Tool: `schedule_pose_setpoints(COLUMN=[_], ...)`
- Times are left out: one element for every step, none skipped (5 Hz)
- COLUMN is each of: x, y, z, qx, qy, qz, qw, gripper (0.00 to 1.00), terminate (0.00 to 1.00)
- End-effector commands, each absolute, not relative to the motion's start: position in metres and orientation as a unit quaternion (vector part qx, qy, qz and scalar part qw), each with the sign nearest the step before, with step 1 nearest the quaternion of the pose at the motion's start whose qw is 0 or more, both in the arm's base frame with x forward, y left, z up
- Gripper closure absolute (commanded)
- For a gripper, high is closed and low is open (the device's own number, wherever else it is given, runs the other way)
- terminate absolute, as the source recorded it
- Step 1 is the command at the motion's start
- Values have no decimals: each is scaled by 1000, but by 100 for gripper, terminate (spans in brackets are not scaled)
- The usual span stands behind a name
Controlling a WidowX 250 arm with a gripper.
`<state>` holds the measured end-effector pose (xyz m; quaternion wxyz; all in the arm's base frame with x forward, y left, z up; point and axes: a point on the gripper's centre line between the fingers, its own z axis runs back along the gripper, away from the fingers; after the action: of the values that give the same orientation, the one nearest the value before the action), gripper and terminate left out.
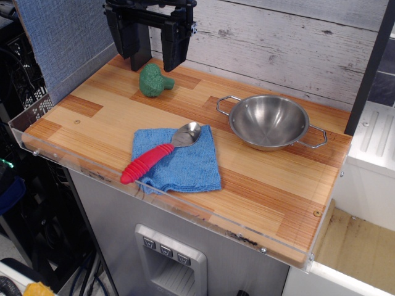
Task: Put the spoon to the left of the cloth.
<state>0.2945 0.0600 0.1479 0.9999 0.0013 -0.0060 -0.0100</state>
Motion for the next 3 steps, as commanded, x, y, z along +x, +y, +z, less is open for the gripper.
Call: schedule_pose_setpoints(x=[294,283,267], y=[60,47,40], z=[148,135,114], qx=[1,15,26], qy=[-6,-22,-22], qz=[-10,-40,-53], qw=[1000,999,998], gripper=[0,0,0], terminate=[0,0,0])
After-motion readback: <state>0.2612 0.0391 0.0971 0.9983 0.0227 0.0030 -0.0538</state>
